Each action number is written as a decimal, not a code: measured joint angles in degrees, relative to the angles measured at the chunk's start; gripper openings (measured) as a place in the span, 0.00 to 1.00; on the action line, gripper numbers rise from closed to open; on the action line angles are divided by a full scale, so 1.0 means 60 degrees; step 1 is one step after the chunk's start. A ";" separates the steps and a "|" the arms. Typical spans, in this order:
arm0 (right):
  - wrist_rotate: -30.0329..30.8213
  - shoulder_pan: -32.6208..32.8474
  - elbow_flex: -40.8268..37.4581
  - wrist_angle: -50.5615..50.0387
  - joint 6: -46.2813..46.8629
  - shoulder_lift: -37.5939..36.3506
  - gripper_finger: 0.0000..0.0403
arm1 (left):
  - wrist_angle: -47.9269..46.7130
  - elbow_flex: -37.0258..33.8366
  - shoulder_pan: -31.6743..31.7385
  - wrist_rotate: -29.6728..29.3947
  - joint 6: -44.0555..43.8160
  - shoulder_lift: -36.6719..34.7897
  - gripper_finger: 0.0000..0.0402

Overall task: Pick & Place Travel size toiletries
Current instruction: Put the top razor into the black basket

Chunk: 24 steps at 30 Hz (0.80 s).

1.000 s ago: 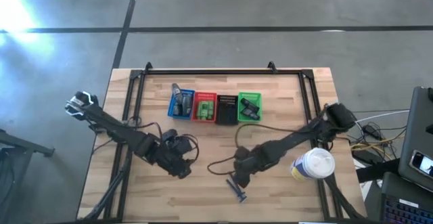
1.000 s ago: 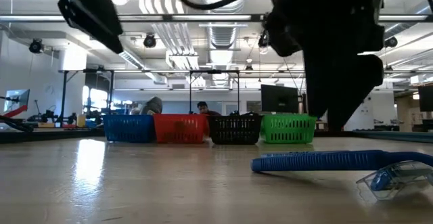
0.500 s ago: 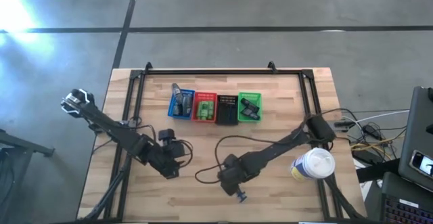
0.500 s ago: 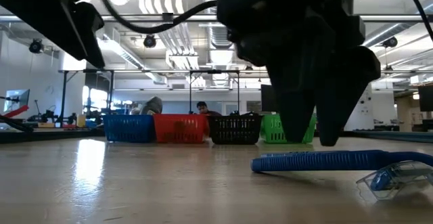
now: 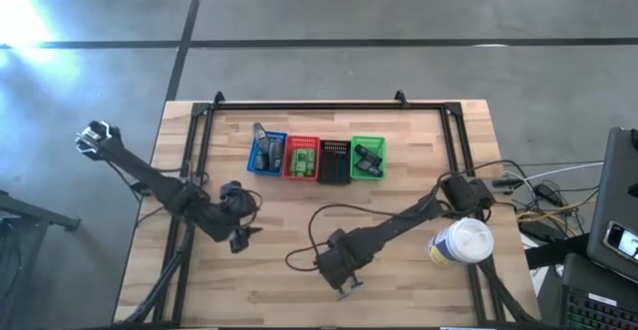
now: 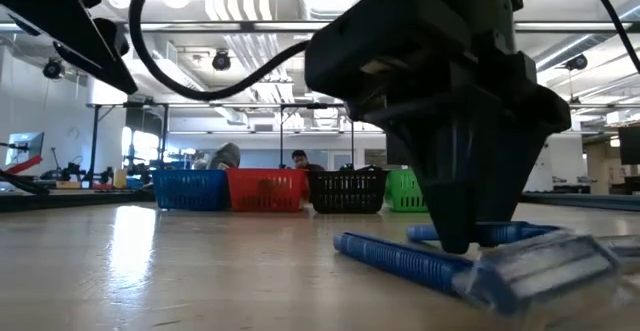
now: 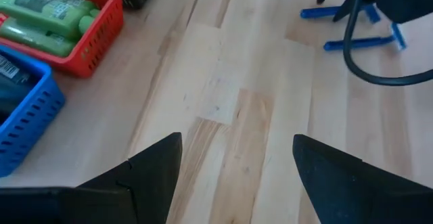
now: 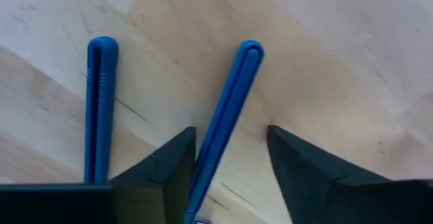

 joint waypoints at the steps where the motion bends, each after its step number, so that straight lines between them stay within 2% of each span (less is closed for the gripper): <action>1: -0.0047 -0.0001 -0.0001 -0.0021 -0.0003 0.0006 0.42 | -0.0006 -0.0083 0.0000 0.0000 -0.0060 -0.0166 0.71; 11: -0.0113 0.0010 -0.0044 -0.0182 0.0231 -0.0169 0.06 | 0.0000 -0.0531 -0.0004 -0.0004 -0.0144 -0.1457 0.71; 16: 0.0008 -0.0314 -0.0048 -0.0192 0.0170 -0.0879 0.07 | -0.0005 -0.0554 -0.0004 -0.0638 -0.0140 -0.1744 0.71; 18: 0.0422 -0.0655 -0.0047 -0.0201 -0.0046 -0.1311 0.07 | -0.0001 -0.0554 -0.0004 -0.1032 -0.0131 -0.1814 0.71; 21: 0.1124 -0.1469 -0.0062 -0.0212 -0.0398 -0.2079 0.07 | -0.0018 -0.0535 -0.0004 -0.1367 -0.0135 -0.1864 0.71; 24: 0.1754 -0.2722 -0.0080 -0.0122 -0.0941 -0.2847 0.07 | -0.0004 -0.0528 -0.0004 -0.1415 -0.0192 -0.1932 0.71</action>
